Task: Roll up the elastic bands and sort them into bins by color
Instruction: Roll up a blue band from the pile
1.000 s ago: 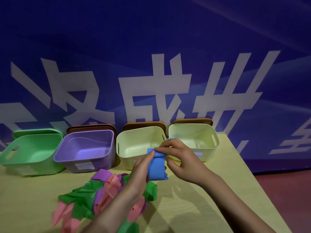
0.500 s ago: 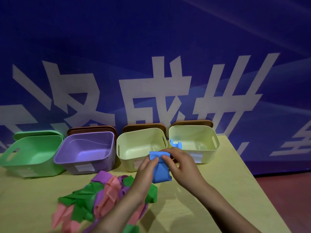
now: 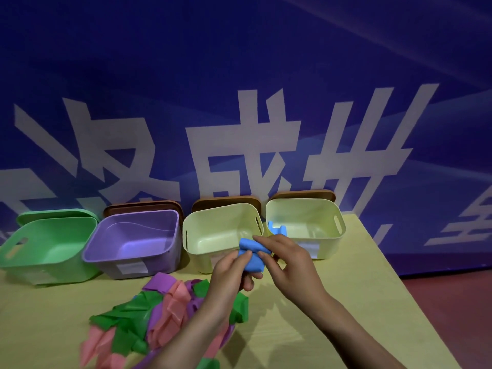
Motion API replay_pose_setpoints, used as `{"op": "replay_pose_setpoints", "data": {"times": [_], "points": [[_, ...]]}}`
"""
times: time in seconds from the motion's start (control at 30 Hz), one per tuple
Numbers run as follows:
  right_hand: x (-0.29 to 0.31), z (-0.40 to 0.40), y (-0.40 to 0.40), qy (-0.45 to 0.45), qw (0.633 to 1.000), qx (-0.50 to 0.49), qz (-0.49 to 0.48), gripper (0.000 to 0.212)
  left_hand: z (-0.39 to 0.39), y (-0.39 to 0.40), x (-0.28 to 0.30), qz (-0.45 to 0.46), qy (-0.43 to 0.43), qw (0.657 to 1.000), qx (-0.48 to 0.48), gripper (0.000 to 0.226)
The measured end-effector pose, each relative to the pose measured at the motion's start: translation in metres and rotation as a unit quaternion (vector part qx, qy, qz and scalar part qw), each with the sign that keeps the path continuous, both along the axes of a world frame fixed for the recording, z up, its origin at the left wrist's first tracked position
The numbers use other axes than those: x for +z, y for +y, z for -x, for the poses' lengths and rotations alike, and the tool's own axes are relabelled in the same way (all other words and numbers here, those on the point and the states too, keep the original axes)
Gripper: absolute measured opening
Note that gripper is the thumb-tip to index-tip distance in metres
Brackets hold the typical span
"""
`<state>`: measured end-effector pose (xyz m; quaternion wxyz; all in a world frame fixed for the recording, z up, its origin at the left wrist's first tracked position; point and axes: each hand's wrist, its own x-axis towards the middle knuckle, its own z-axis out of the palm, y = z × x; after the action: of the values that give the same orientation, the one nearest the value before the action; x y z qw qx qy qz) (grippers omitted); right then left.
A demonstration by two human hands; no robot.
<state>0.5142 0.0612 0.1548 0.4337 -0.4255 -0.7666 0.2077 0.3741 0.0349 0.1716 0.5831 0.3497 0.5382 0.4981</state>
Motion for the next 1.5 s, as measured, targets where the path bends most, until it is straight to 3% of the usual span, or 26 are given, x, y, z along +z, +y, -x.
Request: {"op": "replay_pose_setpoints", "data": {"times": [0.27,0.53,0.7,0.87,1.0,1.13,1.27,1.37,1.5], "points": [[0.001,-0.002,-0.002,-0.007,0.995,0.076,0.072,0.041,0.002,-0.002,-0.003,-0.014,-0.040,0.999,0.024,0.022],[0.004,-0.001,0.000,0.142,0.958,0.027,0.247,0.021,0.005,-0.002,-0.004,-0.028,0.013,0.999,-0.014,0.017],[0.005,0.006,-0.001,0.182,0.962,-0.005,0.201,0.030,0.003,0.001,-0.010,0.029,-0.075,0.996,0.037,0.013],[-0.004,0.005,0.001,0.094,0.995,-0.029,0.031,0.017,0.002,0.002,-0.006,0.039,-0.133,0.990,0.037,0.015],[-0.012,0.003,0.004,-0.007,0.996,-0.021,-0.084,0.025,0.004,0.002,0.000,0.070,-0.209,0.975,0.031,0.022],[-0.014,-0.002,0.005,-0.013,0.992,0.002,-0.128,0.023,0.004,0.004,0.003,0.051,-0.234,0.971,0.020,0.022],[-0.004,-0.001,-0.005,0.124,0.992,0.024,0.029,0.032,0.000,0.007,0.002,0.012,-0.219,0.975,0.032,0.022],[-0.004,0.002,-0.010,0.237,0.951,-0.008,0.198,0.041,-0.007,0.009,0.000,-0.024,-0.175,0.984,0.029,0.025],[-0.007,0.006,-0.010,0.256,0.932,0.009,0.256,0.027,-0.020,0.012,-0.005,-0.045,-0.126,0.989,0.061,0.022]]}}
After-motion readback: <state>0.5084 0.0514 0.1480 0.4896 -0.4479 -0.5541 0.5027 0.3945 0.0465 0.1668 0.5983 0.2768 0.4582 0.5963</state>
